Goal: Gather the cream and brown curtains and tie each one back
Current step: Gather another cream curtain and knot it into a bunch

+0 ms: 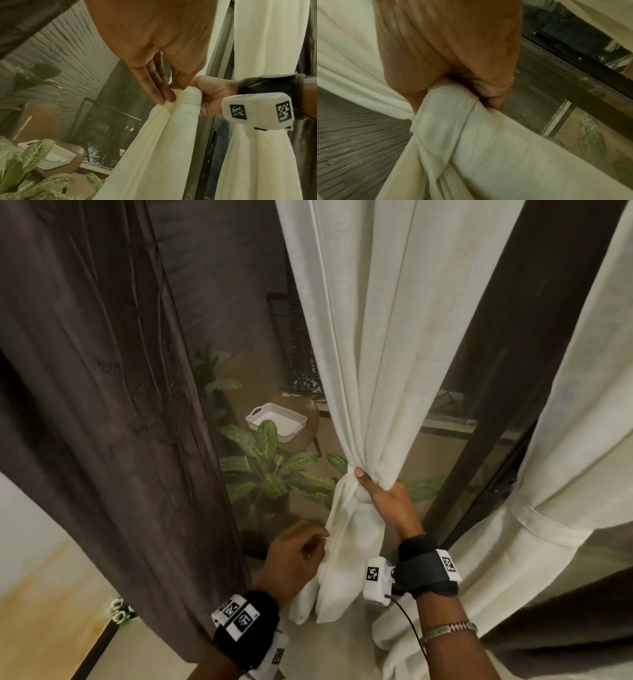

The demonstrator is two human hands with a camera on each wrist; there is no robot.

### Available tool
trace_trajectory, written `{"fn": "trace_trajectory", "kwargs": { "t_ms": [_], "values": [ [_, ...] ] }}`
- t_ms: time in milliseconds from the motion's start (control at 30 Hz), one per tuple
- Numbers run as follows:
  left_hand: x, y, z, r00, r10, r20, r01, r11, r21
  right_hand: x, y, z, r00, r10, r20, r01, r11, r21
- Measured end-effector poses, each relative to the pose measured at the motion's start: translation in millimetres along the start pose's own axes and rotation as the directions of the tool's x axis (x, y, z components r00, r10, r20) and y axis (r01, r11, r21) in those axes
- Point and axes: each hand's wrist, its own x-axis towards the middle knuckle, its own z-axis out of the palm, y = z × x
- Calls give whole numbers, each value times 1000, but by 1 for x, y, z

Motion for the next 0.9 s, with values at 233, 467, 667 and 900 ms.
{"fn": "trace_trajectory", "kwargs": {
  "t_ms": [233,467,667,900],
  "values": [
    [17,12,0,925,-222,310,255,965,-68,-1,-3,-2,1000,19,0,-19,1000,-14],
    [33,14,1,941,-29,336,65,993,-96,-1,-5,-9,999,36,4,-36,999,-13],
    [43,19,-2,956,163,245,-206,965,161,-5,-1,-12,998,50,35,-49,998,-37],
    [71,15,-2,957,199,213,-241,952,191,-8,1,-14,995,63,75,-59,997,-57]
  ]
}}
